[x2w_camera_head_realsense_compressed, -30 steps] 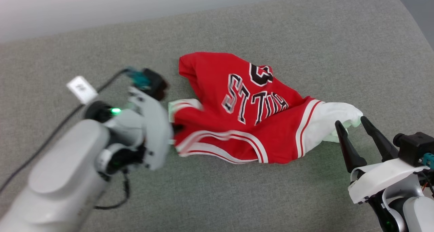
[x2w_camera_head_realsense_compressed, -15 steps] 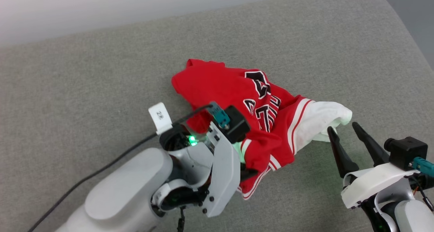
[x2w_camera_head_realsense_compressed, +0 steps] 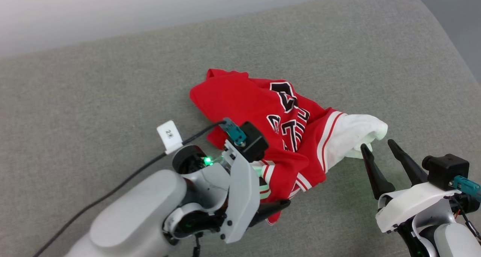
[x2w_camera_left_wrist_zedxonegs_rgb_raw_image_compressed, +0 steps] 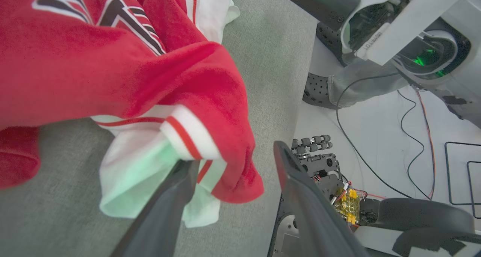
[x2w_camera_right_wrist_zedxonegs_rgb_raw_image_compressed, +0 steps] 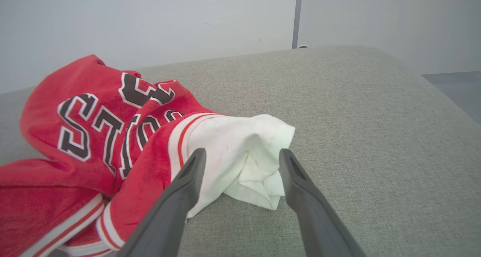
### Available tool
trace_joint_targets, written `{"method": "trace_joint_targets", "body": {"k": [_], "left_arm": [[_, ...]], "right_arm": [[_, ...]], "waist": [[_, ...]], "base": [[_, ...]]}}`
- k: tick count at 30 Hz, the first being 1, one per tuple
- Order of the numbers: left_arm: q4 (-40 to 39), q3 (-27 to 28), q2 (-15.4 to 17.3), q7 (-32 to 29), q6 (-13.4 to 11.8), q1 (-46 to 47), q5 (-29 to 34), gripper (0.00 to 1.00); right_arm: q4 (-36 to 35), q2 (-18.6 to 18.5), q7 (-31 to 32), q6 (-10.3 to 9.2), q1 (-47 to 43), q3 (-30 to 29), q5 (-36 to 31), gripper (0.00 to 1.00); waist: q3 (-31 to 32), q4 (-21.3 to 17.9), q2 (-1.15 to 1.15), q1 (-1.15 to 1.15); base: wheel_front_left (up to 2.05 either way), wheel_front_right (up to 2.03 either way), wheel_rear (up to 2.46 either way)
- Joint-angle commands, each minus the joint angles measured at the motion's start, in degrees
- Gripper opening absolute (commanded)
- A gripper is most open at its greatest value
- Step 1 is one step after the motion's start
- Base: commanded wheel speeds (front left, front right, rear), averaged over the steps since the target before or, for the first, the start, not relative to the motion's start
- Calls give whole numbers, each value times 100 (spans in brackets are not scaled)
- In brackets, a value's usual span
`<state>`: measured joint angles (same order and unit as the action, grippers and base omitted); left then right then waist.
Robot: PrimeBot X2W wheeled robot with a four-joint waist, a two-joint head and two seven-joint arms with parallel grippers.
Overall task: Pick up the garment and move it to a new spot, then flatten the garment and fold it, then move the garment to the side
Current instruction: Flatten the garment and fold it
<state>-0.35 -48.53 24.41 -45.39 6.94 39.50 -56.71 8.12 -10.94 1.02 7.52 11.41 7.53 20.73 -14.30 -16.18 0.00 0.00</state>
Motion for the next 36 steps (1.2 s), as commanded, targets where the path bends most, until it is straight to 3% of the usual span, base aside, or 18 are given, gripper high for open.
{"method": "trace_joint_targets", "body": {"k": [1, 10, 18, 36], "left_arm": [[-142, 56, 91, -52, -58, -55, -57, 100], [-608, 396, 532, -24, -250, 78, 18, 100], [-8, 421, 419, 315, -152, 149, 107, 100], [1148, -25, 401, 202, -29, -27, 162, 100]], "right_arm": [[-4, -11, -9, -6, -32, -25, 2, 100], [-56, -33, 37, -6, -63, -41, -37, 100], [-129, -78, 35, -6, -41, -13, 0, 100], [-107, -36, -8, -6, -144, -49, -11, 100]], "waist": [[48, 60, 0, 0], [120, 168, 0, 0], [66, 71, 0, 0], [-25, -183, 0, 0]], "base": [[0, 0, 0], [0, 0, 0], [0, 0, 0], [0, 0, 0]]}}
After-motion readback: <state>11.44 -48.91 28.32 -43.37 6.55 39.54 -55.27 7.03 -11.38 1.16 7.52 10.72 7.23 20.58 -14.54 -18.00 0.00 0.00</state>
